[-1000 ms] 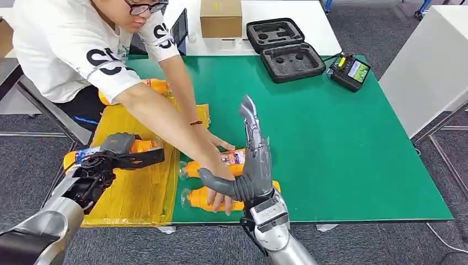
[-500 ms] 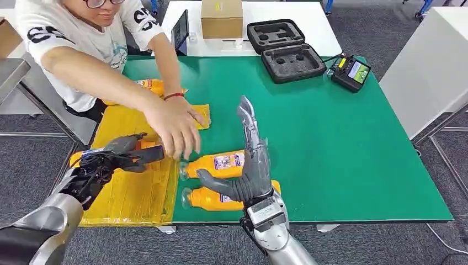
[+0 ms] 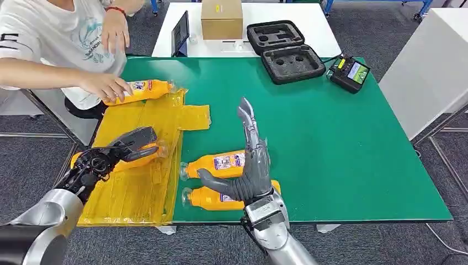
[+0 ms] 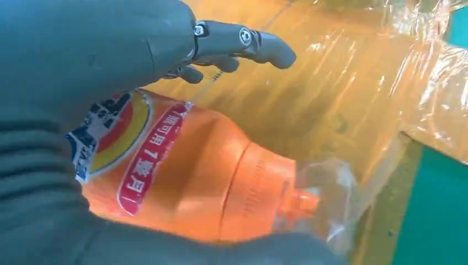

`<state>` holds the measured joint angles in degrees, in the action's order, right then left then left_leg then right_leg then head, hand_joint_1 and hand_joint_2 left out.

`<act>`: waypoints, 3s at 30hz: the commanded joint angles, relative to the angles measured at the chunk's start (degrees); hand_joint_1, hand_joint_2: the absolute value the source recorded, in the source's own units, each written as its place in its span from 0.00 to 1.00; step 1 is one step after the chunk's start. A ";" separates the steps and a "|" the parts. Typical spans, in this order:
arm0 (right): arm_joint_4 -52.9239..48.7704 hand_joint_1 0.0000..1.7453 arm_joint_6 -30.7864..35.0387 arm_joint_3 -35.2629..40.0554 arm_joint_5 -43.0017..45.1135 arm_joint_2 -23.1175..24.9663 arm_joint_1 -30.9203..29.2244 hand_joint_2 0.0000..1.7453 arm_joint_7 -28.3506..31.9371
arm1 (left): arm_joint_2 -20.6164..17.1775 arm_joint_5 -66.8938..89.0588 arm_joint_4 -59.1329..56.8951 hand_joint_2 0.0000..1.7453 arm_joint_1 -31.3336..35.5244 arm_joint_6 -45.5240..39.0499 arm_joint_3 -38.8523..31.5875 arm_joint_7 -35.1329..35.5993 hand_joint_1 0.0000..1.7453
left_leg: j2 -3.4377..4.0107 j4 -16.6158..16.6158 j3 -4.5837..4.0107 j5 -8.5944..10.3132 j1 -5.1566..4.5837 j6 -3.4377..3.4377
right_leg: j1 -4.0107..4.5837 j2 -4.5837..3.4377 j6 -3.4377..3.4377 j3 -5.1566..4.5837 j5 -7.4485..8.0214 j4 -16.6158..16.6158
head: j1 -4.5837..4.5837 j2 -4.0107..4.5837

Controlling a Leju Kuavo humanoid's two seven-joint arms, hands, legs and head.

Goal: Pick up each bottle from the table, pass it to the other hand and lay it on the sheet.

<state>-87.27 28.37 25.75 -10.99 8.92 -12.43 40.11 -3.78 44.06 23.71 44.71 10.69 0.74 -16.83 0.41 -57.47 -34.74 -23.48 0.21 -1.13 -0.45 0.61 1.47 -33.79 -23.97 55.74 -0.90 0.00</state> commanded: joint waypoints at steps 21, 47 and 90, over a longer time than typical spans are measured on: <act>5.77 0.00 -24.72 -0.13 -53.79 -15.41 2.23 1.00 -39.62 | 4.35 -29.23 64.41 1.00 -32.53 -50.69 -18.67 -23.17 0.00 | 0.19 0.01 -0.15 -0.18 0.07 -0.01 | 0.05 -0.28 0.03 -0.15 -0.10 -0.14 | 0.02 0.00; 16.80 0.00 -31.67 -3.85 -44.66 -18.86 -0.42 1.00 -38.40 | 7.63 -29.06 72.07 1.00 -37.79 -50.69 -18.00 -23.17 0.00 | 0.13 0.03 -0.36 -0.14 -0.03 -0.03 | 0.00 -0.21 0.00 -0.37 -0.01 -0.12 | 0.00 0.00; 25.60 1.00 -33.86 -8.39 -17.80 -10.34 -4.21 1.00 -14.75 | 4.58 -54.79 49.19 1.00 -39.50 -19.79 -10.82 -17.09 0.00 | 0.15 0.11 -0.06 -0.13 -0.04 0.00 | -0.03 -0.21 -0.02 -0.14 -0.02 -0.14 | 0.00 0.00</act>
<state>-64.85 -5.90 21.77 -34.96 -8.35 -16.25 20.69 1.44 -5.91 87.44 4.78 -17.51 -12.54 -35.86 0.49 -57.48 -35.11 -23.56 0.19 -1.19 -0.46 0.51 1.50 -34.15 -23.96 55.70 -0.90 0.00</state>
